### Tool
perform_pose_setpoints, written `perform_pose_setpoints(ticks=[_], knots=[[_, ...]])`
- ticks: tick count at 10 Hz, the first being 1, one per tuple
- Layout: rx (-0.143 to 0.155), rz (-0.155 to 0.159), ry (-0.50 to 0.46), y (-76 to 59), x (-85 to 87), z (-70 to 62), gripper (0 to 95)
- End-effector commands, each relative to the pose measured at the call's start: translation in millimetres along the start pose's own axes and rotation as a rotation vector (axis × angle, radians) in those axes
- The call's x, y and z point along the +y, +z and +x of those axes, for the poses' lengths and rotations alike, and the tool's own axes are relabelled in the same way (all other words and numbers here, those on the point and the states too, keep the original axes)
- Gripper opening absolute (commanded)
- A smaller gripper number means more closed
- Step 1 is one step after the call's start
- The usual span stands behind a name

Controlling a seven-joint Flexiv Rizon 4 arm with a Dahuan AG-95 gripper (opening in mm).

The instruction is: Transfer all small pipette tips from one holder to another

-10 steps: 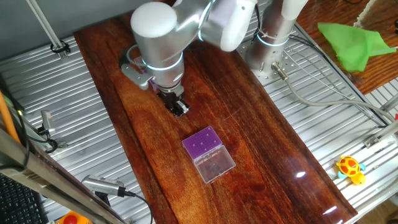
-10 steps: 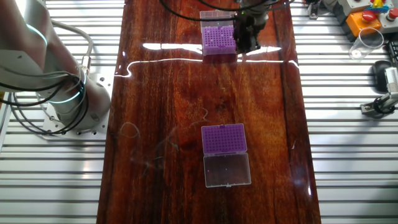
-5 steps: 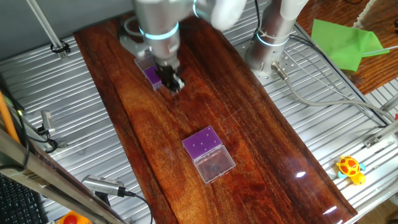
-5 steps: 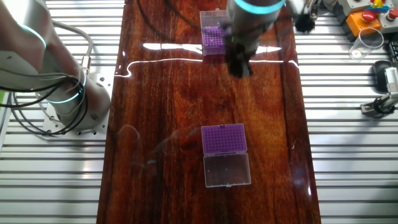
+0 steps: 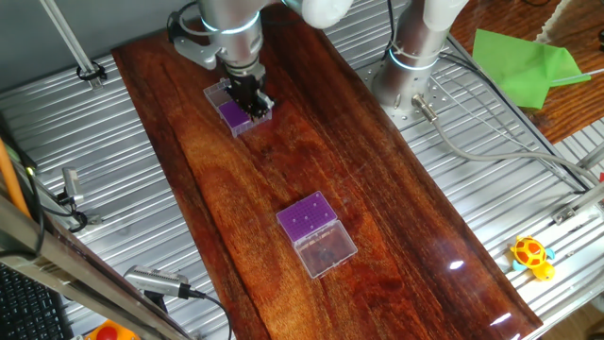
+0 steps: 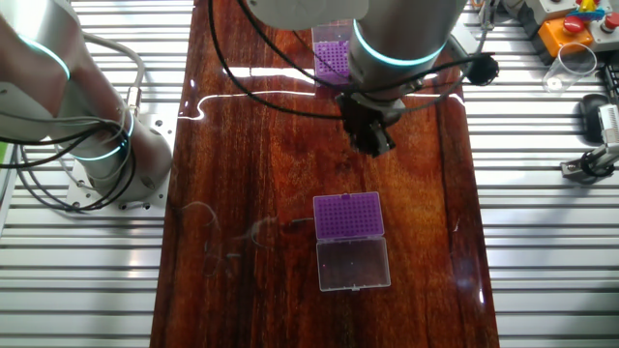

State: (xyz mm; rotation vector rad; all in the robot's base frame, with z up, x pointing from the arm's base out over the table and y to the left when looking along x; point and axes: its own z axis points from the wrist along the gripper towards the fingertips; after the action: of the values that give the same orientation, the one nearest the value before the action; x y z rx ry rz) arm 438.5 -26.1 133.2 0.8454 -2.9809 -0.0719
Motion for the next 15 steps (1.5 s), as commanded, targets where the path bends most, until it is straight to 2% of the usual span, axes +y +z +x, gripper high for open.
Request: perform_pose_setpoints(ticks=[1,2,3,5,6,7,10,15], knots=[[-0.012,0.001,0.161,-0.4,-1.0,1.5,0.0],[-0.012,-0.001,0.179,1.6,2.6,-2.0,0.0],[-0.004,-0.002,0.182,1.5,-1.3,1.2,0.0],[-0.005,-0.004,0.140,1.0,-21.4,18.3,0.0],[-0.009,-0.006,0.090,2.0,-44.5,35.6,0.0],[-0.011,-0.007,0.054,3.7,-62.0,45.2,0.0],[-0.016,-0.004,-0.016,11.3,-98.1,64.8,0.0],[-0.043,-0.016,-0.006,24.1,-101.0,69.2,0.0]])
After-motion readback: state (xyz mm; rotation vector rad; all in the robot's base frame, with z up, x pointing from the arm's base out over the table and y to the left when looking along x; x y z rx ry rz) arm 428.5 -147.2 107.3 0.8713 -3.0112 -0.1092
